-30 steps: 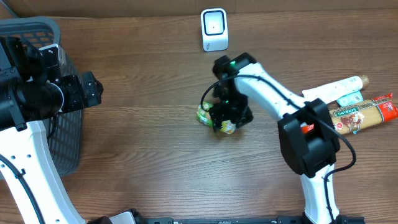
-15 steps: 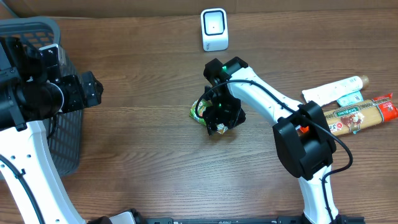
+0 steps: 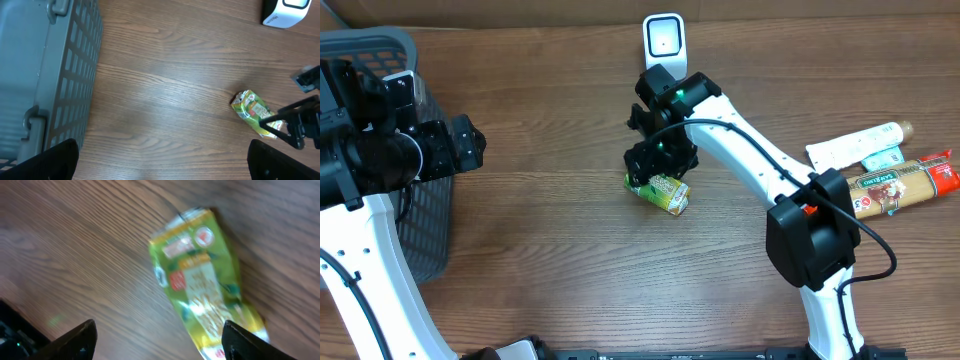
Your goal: Scan the item barcode
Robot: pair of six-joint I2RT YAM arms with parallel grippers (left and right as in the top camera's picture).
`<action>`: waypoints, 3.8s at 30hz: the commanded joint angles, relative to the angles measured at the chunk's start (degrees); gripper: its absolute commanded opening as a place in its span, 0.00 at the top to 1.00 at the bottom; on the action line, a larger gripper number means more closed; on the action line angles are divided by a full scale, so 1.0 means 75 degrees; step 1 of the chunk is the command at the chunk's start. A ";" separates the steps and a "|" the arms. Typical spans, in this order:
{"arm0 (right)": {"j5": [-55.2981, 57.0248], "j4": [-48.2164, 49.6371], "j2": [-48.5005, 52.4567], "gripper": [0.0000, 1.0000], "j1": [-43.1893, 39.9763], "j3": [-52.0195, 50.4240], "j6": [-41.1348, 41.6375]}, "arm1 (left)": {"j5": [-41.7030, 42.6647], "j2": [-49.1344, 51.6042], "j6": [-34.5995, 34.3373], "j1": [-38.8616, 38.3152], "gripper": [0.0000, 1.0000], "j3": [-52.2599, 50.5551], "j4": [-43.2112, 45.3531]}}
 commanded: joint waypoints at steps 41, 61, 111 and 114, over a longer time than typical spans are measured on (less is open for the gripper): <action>0.1460 0.2372 -0.0286 0.15 0.0073 -0.1035 0.1612 | 0.0064 0.0026 0.0146 0.0029 0.01 0.0050 -0.0017; 0.0146 0.0309 -0.0860 0.00 -0.1565 -0.1320 0.0329 | 0.0064 0.0026 0.0146 0.0026 0.00 0.0050 -0.0017; 0.8425 0.2847 -0.0833 0.96 -0.0863 0.1040 -0.1116 | 0.0067 0.0026 0.0146 0.0029 0.00 0.0050 -0.0020; 0.8422 0.4307 -0.0810 0.96 -0.0880 0.1040 -0.1644 | 0.0064 0.0026 0.0146 0.0026 0.00 0.0050 -0.0020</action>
